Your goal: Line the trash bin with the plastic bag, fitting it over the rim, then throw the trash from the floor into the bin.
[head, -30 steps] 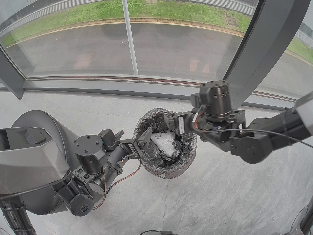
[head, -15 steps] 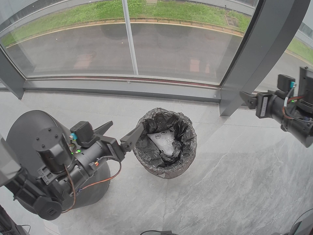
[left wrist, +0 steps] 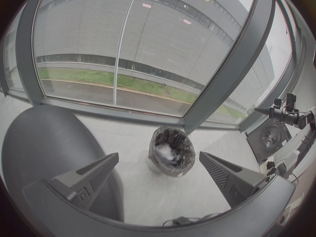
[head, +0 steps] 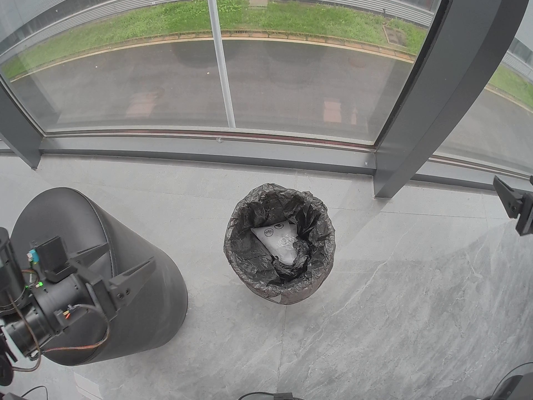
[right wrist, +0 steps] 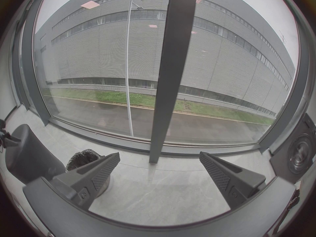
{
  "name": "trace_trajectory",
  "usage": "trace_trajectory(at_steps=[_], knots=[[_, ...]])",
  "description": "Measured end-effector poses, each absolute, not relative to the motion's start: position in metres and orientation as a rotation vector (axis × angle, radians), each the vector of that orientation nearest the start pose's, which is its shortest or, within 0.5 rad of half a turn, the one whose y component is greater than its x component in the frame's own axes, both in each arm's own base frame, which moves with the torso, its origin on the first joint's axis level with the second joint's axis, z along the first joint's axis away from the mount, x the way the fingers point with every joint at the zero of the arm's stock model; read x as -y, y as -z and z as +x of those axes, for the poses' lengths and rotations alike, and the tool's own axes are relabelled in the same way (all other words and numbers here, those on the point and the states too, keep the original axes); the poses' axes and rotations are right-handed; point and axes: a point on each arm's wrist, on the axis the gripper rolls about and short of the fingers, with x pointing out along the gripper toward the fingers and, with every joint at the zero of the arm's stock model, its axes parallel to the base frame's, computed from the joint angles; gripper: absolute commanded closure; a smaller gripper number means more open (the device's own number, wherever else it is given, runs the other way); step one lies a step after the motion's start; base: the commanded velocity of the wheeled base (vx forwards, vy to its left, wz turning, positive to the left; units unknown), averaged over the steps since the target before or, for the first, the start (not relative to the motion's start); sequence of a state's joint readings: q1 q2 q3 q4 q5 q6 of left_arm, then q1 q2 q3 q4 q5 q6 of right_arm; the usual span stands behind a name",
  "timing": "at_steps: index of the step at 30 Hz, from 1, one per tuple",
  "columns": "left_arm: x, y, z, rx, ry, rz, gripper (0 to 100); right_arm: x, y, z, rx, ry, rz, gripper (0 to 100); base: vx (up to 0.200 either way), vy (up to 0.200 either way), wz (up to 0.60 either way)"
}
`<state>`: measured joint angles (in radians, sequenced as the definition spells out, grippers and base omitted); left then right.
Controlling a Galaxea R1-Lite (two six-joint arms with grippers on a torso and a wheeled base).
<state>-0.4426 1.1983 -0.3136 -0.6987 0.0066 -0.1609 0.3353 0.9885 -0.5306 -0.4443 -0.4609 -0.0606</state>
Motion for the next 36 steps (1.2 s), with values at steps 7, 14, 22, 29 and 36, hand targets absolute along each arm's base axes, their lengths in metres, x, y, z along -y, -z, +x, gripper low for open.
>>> trace_trajectory(at_steps=[7, 14, 22, 29, 36], knots=[[0.04, -0.192, 0.093, -0.191, 0.349, -0.121, 0, -0.007, -0.217, 0.07, -0.048, 0.211, -0.102, 0, 0.0, 0.0, 0.0], [0.016, -0.194, 0.048, -0.08, 0.247, -0.155, 0, 0.008, -0.183, 0.013, -0.056, 0.31, -0.112, 0, 0.0, 0.0, 0.0], [-0.004, -0.17, -0.002, -0.014, 0.096, -0.172, 0, 0.01, -0.152, -0.028, 0.014, 0.447, -0.071, 0, 0.0, 0.0, 0.0], [-0.007, -0.147, -0.026, 0.063, -0.044, -0.186, 0, 0.008, -0.142, -0.039, 0.076, 0.492, 0.004, 0, 0.0, 0.0, 0.0], [-0.005, -0.139, -0.033, 0.125, -0.134, -0.166, 0, 0.008, -0.146, -0.045, 0.136, 0.509, 0.028, 0, 0.0, 0.0, 0.0]])
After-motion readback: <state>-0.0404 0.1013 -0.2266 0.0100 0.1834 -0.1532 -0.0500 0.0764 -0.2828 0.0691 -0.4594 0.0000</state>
